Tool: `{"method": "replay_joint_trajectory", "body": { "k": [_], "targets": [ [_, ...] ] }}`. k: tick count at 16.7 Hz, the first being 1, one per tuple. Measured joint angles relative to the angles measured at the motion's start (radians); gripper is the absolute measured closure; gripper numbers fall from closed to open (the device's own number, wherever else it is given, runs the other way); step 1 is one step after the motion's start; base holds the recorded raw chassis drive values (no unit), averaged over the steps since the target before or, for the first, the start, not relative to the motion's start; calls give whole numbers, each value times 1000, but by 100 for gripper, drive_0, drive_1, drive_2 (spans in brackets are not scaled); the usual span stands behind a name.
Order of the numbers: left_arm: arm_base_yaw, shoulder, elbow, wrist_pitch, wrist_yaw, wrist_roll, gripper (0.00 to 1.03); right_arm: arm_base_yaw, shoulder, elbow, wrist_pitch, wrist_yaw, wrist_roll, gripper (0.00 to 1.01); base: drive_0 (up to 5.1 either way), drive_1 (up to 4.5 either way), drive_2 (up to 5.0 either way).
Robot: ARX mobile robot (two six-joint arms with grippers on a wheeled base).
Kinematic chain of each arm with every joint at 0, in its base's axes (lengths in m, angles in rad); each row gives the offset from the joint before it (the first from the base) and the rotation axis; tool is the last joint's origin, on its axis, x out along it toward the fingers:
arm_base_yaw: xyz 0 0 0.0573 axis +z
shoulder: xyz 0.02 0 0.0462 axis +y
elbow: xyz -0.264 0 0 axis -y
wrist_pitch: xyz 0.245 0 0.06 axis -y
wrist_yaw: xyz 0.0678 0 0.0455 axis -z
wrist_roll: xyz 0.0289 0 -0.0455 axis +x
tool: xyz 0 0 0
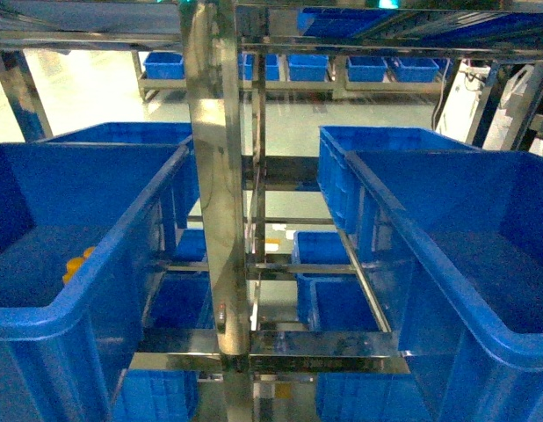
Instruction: Sort and place red and yellow blocks in left bins
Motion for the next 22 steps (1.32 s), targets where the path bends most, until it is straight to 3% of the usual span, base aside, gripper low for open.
{"method": "replay_joint_trajectory", "body": {
  "k": [2,9,11,13,14,16,21,22],
  "targets": [
    [1,-33,-29,19,2,0,101,0,-76,0,-37,1,-1,99,0,0,0],
    [0,-142,-31,-97,-1,-1,101,0,-76,0,-39,1,-1,99,0,0,0],
    [0,-276,-31,-285,0,-1,101,0,-76,0,-38,2,-1,99,0,0,0],
    [0,-304,-29,-271,0,-1,101,0,-76,0,-37,1,-2,96,0,0,0],
    [0,-305,-30,-280,0,-2,89,0,-76,0,-38,1,-2,81,0,0,0],
    [0,-305,-31,-275,0,-2,71,0,-76,0,-38,1,-2,61,0,0,0],
    [0,-305,-31,-276,-1,-2,15,0,-76,0,-38,1,-2,6,0,0,0],
    [0,-305,-31,-276,-1,-2,4,0,-76,0,-38,1,-1,1,0,0,0]
  ]
}}
